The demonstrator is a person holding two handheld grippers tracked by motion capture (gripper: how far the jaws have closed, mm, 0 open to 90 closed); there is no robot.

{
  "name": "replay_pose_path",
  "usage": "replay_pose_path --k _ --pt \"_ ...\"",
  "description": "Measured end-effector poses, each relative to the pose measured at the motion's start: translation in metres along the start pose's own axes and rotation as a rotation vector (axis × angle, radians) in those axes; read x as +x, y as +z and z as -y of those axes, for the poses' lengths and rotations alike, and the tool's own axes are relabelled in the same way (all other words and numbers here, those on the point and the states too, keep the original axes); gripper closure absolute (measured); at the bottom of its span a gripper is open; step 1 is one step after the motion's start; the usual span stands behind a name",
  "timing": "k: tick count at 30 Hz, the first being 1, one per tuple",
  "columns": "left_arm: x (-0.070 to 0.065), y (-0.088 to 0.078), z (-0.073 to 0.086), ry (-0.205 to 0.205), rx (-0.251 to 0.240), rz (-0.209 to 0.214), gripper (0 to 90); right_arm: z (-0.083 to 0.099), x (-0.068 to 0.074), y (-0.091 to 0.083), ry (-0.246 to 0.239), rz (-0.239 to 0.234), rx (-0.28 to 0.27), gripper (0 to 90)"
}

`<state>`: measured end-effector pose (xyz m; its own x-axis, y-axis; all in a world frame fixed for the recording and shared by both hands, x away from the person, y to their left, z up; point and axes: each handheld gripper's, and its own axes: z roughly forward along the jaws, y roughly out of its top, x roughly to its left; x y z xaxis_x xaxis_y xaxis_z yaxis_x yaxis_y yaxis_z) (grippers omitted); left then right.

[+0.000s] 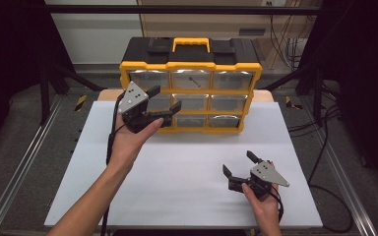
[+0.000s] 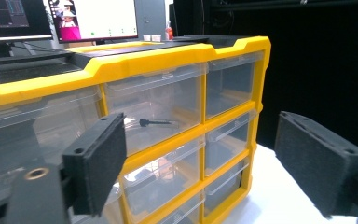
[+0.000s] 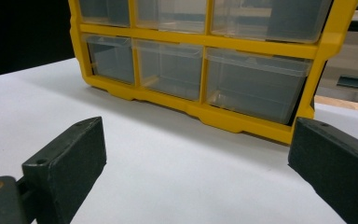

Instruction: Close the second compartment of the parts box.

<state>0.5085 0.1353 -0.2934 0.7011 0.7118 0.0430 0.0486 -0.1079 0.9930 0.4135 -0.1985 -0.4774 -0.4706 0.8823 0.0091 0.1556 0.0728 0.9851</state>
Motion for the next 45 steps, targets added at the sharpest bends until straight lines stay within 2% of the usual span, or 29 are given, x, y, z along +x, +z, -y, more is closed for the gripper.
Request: replay_pose_path --k 2,10,17,23,28,33,38,42,45 --pt "0.001 -0.003 0.0 -0.013 -0.011 0.001 12.4 0.0 -0.001 0.0 0.003 0.002 0.0 4.4" --pt "0.004 -0.009 -0.002 -0.02 -0.025 0.015 7.6 0.0 -0.003 -0.001 0.004 -0.002 0.001 3.8" --pt "0.007 -0.017 0.003 0.001 -0.018 0.033 5.5 -0.001 -0.005 -0.004 0.006 -0.004 -0.01 3.1" --pt "0.011 -0.028 0.007 0.014 -0.029 0.024 4.8 -0.003 -0.009 -0.007 -0.001 -0.006 -0.015 4.7" --pt "0.014 -0.037 0.014 0.036 -0.036 0.005 4.8 -0.005 -0.017 -0.012 0.018 -0.004 -0.014 4.8" --pt "0.018 -0.045 0.021 0.038 -0.027 0.01 4.8 -0.007 -0.023 -0.015 0.029 0.002 -0.019 4.8" --pt "0.019 -0.052 0.025 0.036 -0.029 -0.003 4.8 -0.008 -0.026 -0.018 0.026 0.001 -0.02 4.9" --pt "0.02 -0.056 0.037 0.05 0.007 -0.008 4.9 -0.008 -0.029 -0.019 0.028 0.009 -0.025 5.4" --pt "0.022 -0.06 0.046 0.046 0.011 -0.015 5.0 -0.007 -0.031 -0.021 0.022 0.016 -0.022 5.5"
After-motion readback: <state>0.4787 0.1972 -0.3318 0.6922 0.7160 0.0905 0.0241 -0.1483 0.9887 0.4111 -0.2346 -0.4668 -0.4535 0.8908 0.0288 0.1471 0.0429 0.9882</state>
